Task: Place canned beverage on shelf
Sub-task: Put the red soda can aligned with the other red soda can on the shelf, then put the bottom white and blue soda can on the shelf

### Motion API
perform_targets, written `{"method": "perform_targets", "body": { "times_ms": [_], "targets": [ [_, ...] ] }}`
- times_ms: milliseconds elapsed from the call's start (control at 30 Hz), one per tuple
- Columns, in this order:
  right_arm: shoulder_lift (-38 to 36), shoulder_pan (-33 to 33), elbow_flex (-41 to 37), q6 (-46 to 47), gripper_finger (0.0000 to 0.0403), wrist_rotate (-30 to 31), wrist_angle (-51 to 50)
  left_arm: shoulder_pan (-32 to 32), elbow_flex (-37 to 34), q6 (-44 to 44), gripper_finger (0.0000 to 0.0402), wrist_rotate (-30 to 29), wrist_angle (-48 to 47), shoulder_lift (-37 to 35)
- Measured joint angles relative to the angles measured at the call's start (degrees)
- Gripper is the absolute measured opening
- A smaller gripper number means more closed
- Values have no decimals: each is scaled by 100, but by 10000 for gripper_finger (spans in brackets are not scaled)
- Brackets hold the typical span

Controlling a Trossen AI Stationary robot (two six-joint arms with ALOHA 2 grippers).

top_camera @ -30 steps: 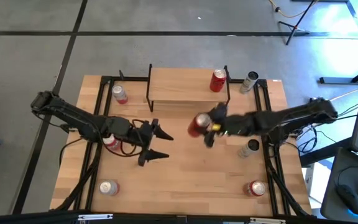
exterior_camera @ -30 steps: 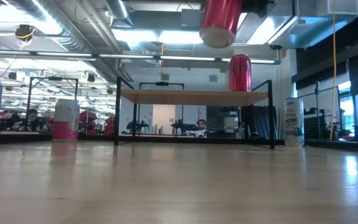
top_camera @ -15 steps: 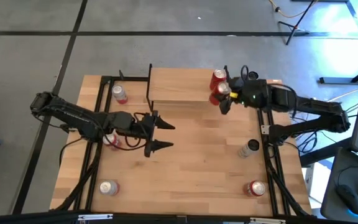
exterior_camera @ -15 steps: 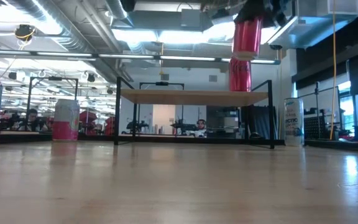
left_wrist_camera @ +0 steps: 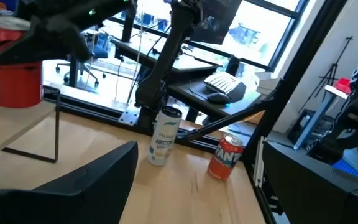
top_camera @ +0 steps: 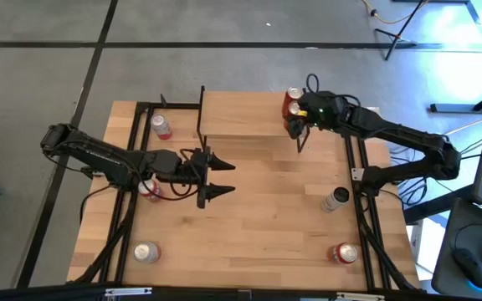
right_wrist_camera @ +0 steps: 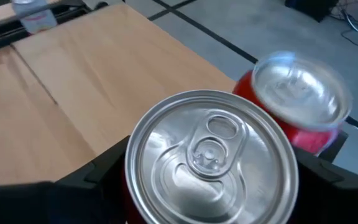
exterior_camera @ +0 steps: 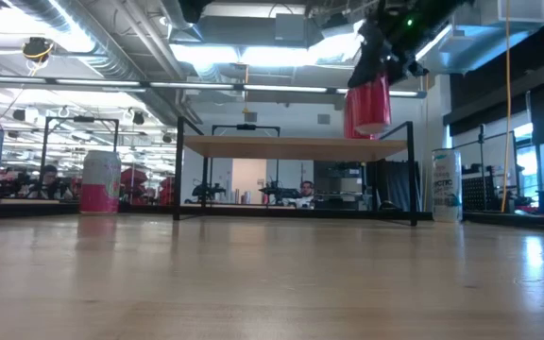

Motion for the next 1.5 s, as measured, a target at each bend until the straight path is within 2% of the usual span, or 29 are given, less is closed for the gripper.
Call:
{"method": "perform_targets", "body": {
  "times_ms": [433, 800, 1167, 1300, 1500],
  "targets": [
    [50, -30, -334, 283, 285, 132, 281, 0, 0, 3, 339, 1, 1, 2],
    [65, -27, -316, 316, 350, 85, 220, 11, 0, 17, 339, 6, 2, 2],
    [65, -25, 968, 185, 358, 78, -1051, 10, 0, 2, 339, 50, 2, 2],
    [-24, 2, 1544, 264, 358, -321, -2073, 9, 0, -31, 339, 50, 2, 2],
    [-637, 778, 1716, 1133, 358, -733, -3193, 1, 0, -42, 339, 249, 0, 2]
  ]
}}
